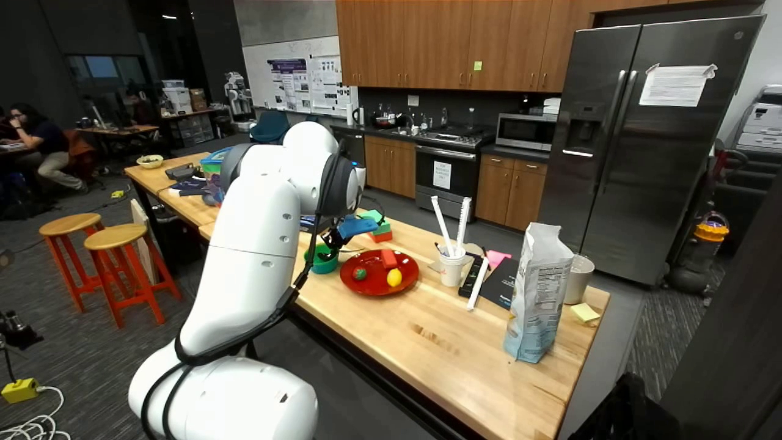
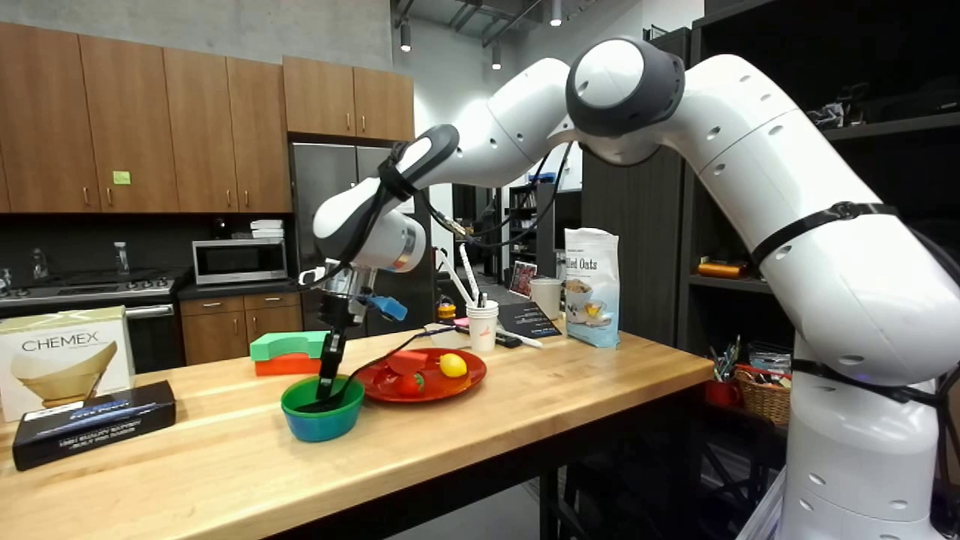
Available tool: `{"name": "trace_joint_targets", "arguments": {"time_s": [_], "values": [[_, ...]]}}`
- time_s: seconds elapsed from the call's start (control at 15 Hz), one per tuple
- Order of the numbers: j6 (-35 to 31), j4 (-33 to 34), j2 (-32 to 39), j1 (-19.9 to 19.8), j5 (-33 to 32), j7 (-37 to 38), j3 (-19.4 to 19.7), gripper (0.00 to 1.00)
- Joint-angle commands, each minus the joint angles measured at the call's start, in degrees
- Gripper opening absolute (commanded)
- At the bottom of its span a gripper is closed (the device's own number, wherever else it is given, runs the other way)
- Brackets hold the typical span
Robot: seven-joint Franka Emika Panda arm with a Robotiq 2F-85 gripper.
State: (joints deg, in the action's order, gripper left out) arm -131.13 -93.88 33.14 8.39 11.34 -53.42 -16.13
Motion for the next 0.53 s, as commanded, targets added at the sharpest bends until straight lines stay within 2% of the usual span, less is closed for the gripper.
{"name": "trace_joint_targets", "arguments": {"time_s": [0.0,0.47], "values": [[1.7,-0.6,-1.3,-1.4,-0.5,-0.2,-0.7,0.0],[3.9,-4.8,-5.5,-4.1,2.2,-1.3,-1.4,0.02]]}}
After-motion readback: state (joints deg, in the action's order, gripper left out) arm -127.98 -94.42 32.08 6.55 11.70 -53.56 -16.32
